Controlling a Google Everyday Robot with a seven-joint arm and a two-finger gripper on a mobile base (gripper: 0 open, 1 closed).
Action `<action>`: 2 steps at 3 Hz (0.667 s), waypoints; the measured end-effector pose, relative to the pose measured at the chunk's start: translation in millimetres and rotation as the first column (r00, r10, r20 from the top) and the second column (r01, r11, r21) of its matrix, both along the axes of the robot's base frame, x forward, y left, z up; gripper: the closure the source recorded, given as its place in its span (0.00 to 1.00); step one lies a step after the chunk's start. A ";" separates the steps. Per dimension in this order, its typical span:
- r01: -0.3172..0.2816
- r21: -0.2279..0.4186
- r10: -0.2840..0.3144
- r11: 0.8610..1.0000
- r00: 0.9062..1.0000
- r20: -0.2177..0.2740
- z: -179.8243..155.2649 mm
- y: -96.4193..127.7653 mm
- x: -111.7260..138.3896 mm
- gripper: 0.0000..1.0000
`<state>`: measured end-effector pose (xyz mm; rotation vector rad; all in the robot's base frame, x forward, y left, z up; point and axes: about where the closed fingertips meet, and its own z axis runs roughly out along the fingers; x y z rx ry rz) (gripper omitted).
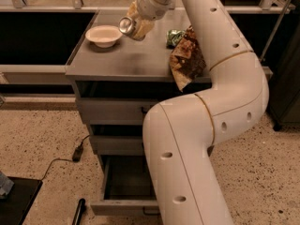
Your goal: Pick redbull can from bottom drawer and place on counter
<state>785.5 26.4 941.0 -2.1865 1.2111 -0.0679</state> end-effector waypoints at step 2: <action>0.007 -0.008 -0.007 1.000 1.000 0.005 -1.0 -1.5 2.4 0.81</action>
Offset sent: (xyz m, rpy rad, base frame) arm 0.0024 -0.0015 -0.0009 -0.0078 -0.0052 -0.0074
